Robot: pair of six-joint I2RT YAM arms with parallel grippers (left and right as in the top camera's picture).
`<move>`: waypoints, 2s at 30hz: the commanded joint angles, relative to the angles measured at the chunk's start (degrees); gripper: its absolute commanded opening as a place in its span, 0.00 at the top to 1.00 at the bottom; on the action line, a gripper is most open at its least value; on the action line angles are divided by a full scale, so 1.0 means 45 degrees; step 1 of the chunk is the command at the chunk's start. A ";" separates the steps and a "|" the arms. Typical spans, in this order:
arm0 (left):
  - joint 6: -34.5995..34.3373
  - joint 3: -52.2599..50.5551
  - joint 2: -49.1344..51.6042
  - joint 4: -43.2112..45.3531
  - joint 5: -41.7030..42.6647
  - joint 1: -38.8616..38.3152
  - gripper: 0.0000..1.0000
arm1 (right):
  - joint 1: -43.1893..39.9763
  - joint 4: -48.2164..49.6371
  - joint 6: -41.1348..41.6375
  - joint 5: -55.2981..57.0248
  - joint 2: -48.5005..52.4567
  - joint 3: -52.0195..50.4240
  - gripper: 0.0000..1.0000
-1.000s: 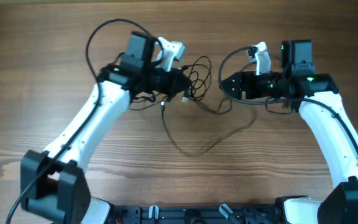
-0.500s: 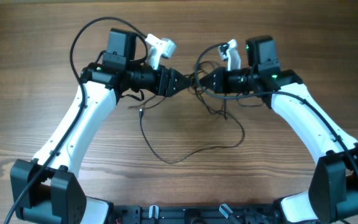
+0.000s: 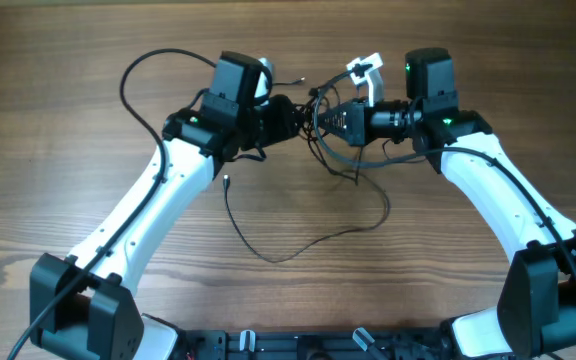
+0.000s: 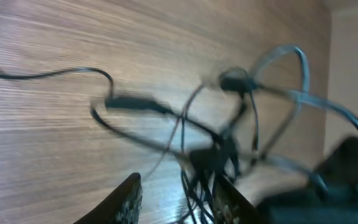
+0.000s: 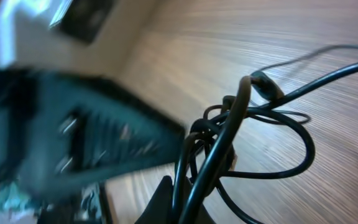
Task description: Untangle cables
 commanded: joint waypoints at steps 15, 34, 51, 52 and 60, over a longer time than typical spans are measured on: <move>0.2948 -0.0015 -0.0092 -0.0908 0.2569 0.4473 0.48 | 0.0529 0.2171 0.0262 -0.3541 0.0486 0.0039 0.96; 0.0879 -0.3570 0.0413 -0.0991 0.0641 0.1783 0.67 | -0.1530 -0.3798 0.4478 0.6450 0.1661 0.0097 0.00; -0.0121 -0.4430 0.1933 0.0918 -0.3478 -0.0296 0.68 | -0.1321 -0.3978 0.4473 0.6465 0.1666 0.0097 0.00; -0.0117 -0.4430 0.1870 0.0908 -0.3434 -0.0267 0.66 | -0.1311 -0.3978 0.4473 0.6460 0.1666 0.0097 0.00; -0.0073 -0.4435 0.1020 0.0879 -0.3934 -0.0238 0.61 | -0.1311 -0.3988 0.4478 0.6460 0.1666 0.0092 0.00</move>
